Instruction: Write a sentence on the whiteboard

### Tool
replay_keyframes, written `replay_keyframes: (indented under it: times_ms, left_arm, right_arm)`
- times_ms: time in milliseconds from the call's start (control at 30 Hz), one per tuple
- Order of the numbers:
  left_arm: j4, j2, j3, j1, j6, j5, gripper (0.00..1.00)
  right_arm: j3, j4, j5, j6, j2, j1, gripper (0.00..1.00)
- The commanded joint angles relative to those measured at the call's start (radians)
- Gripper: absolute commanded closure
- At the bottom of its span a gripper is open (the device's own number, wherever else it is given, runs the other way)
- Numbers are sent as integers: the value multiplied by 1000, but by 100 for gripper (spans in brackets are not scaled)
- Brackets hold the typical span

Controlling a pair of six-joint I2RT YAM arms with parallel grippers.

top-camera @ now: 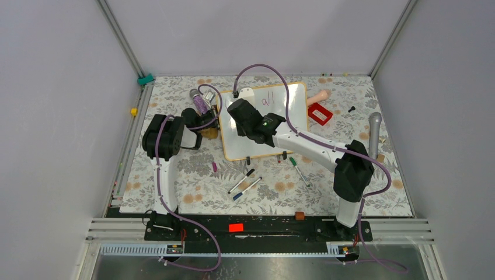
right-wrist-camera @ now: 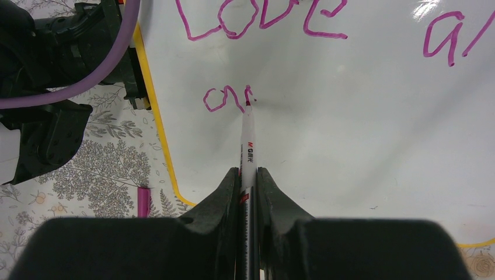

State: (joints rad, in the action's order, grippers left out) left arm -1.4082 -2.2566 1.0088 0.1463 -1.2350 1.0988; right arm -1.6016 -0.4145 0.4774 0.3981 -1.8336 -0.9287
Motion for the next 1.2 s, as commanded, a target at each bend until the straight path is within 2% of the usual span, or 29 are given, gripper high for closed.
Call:
replay_keyframes:
  times_ms: [0, 867, 1167]
  left_arm:
    - [-60, 35, 15, 5, 23, 0, 100]
    - [-60, 36, 14, 6, 23, 0, 100]
    - [-59, 35, 14, 5, 22, 2, 100]
  right_arm:
    - [-43, 6, 53, -10, -7, 7, 100]
    - [-47, 5, 60, -21, 11, 42, 100]
    - [-16, 40, -4, -17, 41, 56, 100]
